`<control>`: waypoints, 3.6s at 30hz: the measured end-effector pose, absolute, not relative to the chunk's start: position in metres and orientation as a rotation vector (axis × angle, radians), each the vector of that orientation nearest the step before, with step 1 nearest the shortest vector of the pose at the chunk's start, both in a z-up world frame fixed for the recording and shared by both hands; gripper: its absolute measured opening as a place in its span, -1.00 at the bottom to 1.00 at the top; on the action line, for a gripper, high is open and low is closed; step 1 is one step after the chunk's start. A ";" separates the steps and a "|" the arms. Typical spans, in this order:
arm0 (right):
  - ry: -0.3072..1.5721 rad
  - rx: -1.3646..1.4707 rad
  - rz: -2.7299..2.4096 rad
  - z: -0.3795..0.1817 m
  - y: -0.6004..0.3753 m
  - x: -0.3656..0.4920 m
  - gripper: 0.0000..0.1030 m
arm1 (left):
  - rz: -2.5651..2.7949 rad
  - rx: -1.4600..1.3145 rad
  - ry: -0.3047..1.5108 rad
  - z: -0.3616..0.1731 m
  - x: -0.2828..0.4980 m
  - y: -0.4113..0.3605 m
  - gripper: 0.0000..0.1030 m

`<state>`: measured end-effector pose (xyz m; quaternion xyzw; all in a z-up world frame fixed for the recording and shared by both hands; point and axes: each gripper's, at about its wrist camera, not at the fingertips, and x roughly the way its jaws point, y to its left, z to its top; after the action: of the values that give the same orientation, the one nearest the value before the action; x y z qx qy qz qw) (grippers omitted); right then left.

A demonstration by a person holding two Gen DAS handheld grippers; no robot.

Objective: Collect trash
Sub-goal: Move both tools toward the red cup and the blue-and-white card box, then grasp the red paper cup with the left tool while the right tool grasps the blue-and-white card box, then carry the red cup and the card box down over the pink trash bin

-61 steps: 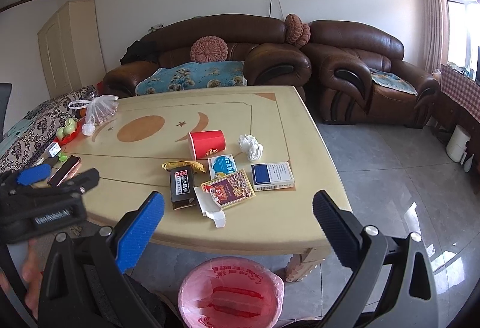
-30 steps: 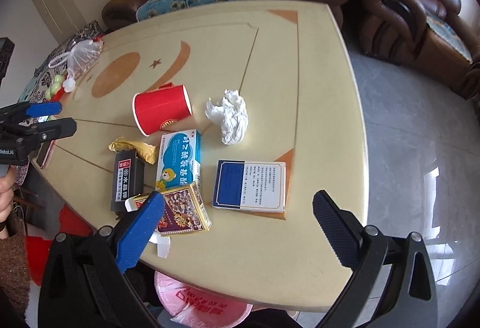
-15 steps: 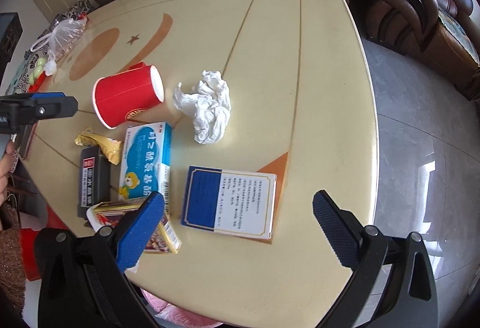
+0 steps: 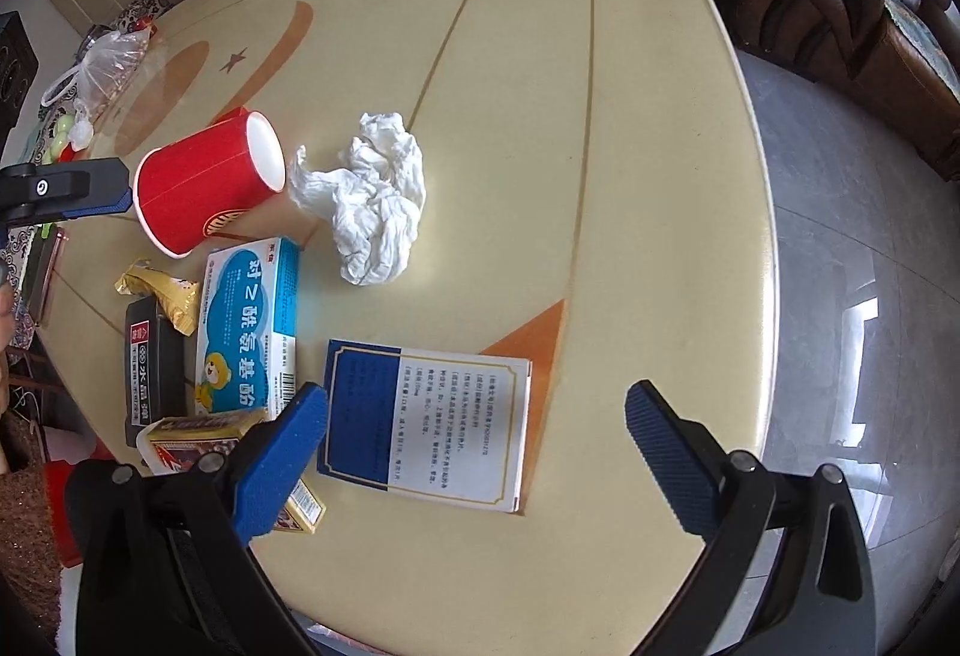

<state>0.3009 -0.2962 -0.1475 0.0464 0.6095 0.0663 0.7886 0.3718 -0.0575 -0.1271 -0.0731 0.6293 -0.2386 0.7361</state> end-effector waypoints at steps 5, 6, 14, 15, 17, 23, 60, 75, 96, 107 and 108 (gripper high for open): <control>1.364 0.144 0.209 -0.157 -0.286 0.307 0.88 | -0.527 -0.168 1.393 -0.133 0.375 -0.058 0.89; 1.373 0.133 0.209 -0.160 -0.282 0.307 0.88 | -0.529 -0.174 1.395 -0.133 0.376 -0.057 0.88; 1.406 0.080 0.212 -0.170 -0.264 0.309 0.88 | -0.542 -0.234 1.429 -0.146 0.381 -0.053 0.71; 1.413 0.090 0.216 -0.172 -0.264 0.310 0.88 | -0.536 -0.231 1.430 -0.147 0.383 -0.053 0.70; 1.422 0.097 0.210 -0.175 -0.262 0.310 0.88 | -0.534 -0.235 1.432 -0.150 0.383 -0.053 0.68; 1.438 0.103 0.200 -0.185 -0.262 0.311 0.88 | -0.539 -0.271 1.473 -0.164 0.389 -0.057 0.26; 1.348 0.001 0.116 -0.163 -0.265 0.306 0.68 | -0.571 -0.282 1.428 -0.154 0.382 -0.052 -0.88; 1.261 0.005 0.110 -0.123 -0.269 0.298 0.68 | -0.551 -0.190 1.330 -0.122 0.368 -0.052 -0.89; 1.142 -0.022 0.129 -0.049 -0.244 0.250 0.68 | -0.531 -0.063 1.130 -0.028 0.283 -0.034 -0.89; 1.048 -0.064 0.154 0.005 -0.218 0.192 0.68 | -0.539 0.024 1.034 0.007 0.212 -0.033 -0.89; 1.038 -0.068 0.158 0.010 -0.215 0.185 0.68 | -0.545 0.035 1.027 0.009 0.204 -0.033 -0.89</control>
<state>0.1850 -0.2153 0.0097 -0.0325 0.4952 0.0756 0.8649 0.2042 -0.0332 0.0091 0.0163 0.4852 -0.2576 0.8355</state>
